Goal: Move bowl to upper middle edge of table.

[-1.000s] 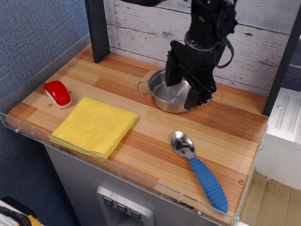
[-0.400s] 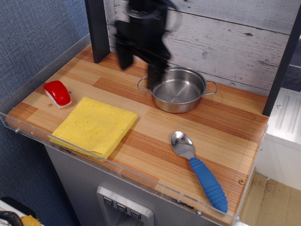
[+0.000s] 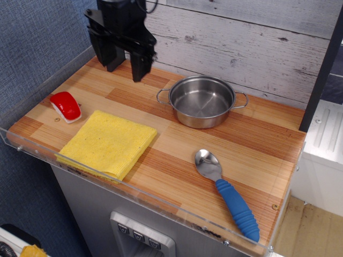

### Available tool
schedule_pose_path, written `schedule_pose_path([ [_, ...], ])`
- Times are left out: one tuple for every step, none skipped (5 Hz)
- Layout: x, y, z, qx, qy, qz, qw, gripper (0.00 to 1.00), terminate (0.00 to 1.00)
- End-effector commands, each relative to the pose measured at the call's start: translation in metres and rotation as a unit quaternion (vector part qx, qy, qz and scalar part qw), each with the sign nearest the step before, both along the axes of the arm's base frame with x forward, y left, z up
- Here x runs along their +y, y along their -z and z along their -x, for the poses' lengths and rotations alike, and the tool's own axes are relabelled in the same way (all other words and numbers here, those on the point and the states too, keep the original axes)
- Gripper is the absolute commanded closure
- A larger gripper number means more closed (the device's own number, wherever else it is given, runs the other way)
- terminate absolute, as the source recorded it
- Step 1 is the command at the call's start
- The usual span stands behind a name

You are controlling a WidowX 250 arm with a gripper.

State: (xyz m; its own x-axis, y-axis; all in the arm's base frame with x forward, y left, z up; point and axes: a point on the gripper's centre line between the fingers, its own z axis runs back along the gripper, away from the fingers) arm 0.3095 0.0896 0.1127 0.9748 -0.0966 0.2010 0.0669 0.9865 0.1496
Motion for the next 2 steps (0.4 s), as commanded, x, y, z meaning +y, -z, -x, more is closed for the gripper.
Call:
schedule_pose_path([
  [0.0317,-0.0086,-0.0068,-0.012,-0.060,0.001,0.9981,0.00,0.00],
  [0.0317,-0.0086,-0.0068,-0.012,-0.060,0.001,0.9981,0.00,1.00],
])
